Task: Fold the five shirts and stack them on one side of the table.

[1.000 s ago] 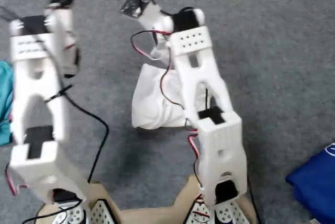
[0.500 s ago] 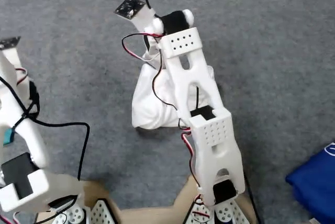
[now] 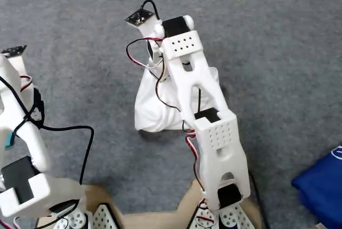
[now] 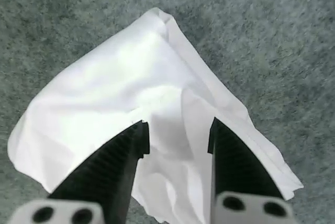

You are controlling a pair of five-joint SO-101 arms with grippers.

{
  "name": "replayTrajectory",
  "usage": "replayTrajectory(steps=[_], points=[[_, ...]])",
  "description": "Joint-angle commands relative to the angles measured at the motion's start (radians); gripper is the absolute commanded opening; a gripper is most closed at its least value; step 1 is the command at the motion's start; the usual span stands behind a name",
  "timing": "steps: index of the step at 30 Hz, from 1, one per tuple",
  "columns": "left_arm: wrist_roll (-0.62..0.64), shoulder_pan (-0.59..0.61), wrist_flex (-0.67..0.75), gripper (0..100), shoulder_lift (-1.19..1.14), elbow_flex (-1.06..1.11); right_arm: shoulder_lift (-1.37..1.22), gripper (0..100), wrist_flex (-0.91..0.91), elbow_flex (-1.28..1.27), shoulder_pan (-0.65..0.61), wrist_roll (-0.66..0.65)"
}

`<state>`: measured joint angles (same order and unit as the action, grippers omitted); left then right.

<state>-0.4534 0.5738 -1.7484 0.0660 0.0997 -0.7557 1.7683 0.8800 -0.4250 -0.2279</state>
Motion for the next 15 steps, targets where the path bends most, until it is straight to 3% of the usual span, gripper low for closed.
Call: replayTrajectory(steps=[1,7,15], points=[[0.002,0.003,-0.009,2,0.042,-0.002,0.004,18.2,0.006,-0.002,-0.012,0.005],[0.002,0.003,-0.009,2,0.042,-0.002,-0.051,1.0,0.006,0.001,-0.01,0.005],[-0.002,0.008,-0.009,2,0.042,0.0,-0.047,0.6,0.018,-0.007,-0.007,0.005]])
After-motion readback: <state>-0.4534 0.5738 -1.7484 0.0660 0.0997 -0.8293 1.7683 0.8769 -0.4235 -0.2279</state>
